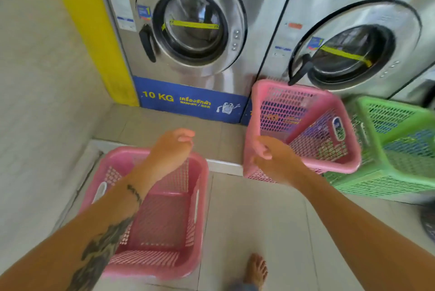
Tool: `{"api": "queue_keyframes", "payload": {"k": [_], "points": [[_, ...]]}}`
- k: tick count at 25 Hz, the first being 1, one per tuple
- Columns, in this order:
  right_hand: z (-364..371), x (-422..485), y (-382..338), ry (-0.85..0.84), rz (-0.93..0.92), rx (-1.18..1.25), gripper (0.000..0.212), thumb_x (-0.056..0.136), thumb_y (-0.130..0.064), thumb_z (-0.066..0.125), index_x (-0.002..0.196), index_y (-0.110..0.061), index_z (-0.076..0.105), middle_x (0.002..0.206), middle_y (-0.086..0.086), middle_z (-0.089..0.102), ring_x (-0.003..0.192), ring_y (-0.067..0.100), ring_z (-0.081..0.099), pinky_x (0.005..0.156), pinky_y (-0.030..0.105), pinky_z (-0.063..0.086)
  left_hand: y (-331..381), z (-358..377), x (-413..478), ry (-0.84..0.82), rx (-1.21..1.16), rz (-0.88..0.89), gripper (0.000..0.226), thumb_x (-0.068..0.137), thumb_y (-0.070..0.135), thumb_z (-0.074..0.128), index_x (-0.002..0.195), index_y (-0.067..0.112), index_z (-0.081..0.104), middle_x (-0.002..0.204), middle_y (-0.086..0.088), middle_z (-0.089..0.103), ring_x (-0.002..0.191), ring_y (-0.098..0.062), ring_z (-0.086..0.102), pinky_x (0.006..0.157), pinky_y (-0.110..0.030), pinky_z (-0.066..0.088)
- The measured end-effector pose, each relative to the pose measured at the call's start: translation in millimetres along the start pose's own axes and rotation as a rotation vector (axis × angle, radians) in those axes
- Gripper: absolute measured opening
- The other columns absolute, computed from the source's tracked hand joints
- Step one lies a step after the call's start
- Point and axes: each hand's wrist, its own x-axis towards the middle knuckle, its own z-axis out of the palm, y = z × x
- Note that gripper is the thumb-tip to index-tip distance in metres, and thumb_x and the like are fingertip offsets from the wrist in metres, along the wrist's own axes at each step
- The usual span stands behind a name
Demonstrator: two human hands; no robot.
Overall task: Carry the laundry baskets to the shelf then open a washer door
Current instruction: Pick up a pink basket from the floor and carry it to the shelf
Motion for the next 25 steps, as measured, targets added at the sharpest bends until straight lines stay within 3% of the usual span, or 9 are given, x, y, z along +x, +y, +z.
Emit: {"api": "queue_keyframes", "payload": {"k": [4,6,8,10,12,14,16,21,25], "points": [[-79,27,87,0.06,0.05,0.068,0.06,0.088,-0.025,0.067,0.143,-0.022,0.043,0.132,-0.004,0.049,0.114,0.021,0.056,0.084,0.026,0.047,51,78,44,-0.003,0.008,0.014,0.032,0.088,0.016,0.056,0.116,0.03,0.064,0.12,0.003,0.065,0.076,-0.011,0.061,0.066,-0.025,0.044],[-105,57,145,0.095,0.077,0.0,0.064,0.087,-0.032,0.067,0.145,-0.023,0.041,0.14,-0.002,0.045,0.128,0.021,0.048,0.101,0.029,0.037,69,129,78,0.008,0.062,0.002,0.038,0.088,0.017,0.058,0.123,0.029,0.061,0.127,-0.001,0.062,0.095,-0.016,0.064,0.078,-0.028,0.047],[-127,90,200,0.129,0.096,-0.058,0.065,0.082,-0.034,0.066,0.142,-0.023,0.043,0.142,0.001,0.046,0.132,0.023,0.044,0.112,0.036,0.033,85,182,112,0.035,0.13,0.004,0.047,0.087,0.019,0.061,0.133,0.022,0.054,0.137,-0.007,0.055,0.121,-0.022,0.055,0.1,-0.036,0.044],[-144,121,251,0.174,0.111,-0.084,0.068,0.076,-0.033,0.063,0.14,-0.022,0.043,0.142,0.004,0.045,0.132,0.028,0.043,0.111,0.043,0.035,92,231,147,0.042,0.25,0.066,0.059,0.084,0.028,0.059,0.141,0.018,0.046,0.143,-0.008,0.048,0.134,-0.027,0.043,0.112,-0.039,0.032],[-158,149,296,0.203,0.126,-0.16,0.071,0.074,-0.031,0.059,0.141,-0.023,0.038,0.149,0.005,0.035,0.136,0.033,0.037,0.112,0.047,0.033,92,273,185,0.043,0.407,0.118,0.076,0.076,0.04,0.047,0.149,0.026,0.031,0.151,-0.01,0.038,0.141,-0.031,0.031,0.115,-0.044,0.027],[-166,175,328,0.223,0.126,-0.229,0.072,0.077,-0.027,0.059,0.143,-0.022,0.031,0.155,0.008,0.025,0.138,0.039,0.032,0.112,0.054,0.031,87,301,217,0.069,0.556,0.153,0.084,0.072,0.036,0.046,0.152,0.028,0.02,0.157,-0.013,0.027,0.143,-0.035,0.025,0.113,-0.053,0.029],[-168,200,355,0.234,0.121,-0.262,0.074,0.079,-0.021,0.058,0.145,-0.02,0.023,0.157,0.013,0.02,0.139,0.043,0.027,0.112,0.057,0.031,79,319,240,0.105,0.689,0.194,0.083,0.072,0.024,0.053,0.151,0.018,0.026,0.157,-0.02,0.023,0.141,-0.04,0.028,0.108,-0.057,0.034],[-139,229,399,0.278,0.08,-0.345,0.076,0.081,-0.006,0.056,0.15,-0.012,0.023,0.162,0.013,0.005,0.136,0.048,0.03,0.104,0.059,0.04,56,336,261,0.185,0.88,0.169,0.086,0.071,-0.001,0.06,0.15,0.016,0.031,0.161,-0.017,0.012,0.141,-0.039,0.029,0.101,-0.052,0.043],[-133,223,390,0.282,0.124,-0.327,0.091,0.076,0.001,0.057,0.151,-0.016,0.01,0.163,0.006,0.0,0.135,0.046,0.031,0.094,0.06,0.046,47,334,261,0.216,0.89,0.19,0.087,0.07,-0.008,0.058,0.15,0.014,0.031,0.162,-0.016,0.011,0.137,-0.04,0.034,0.094,-0.052,0.049]]}}
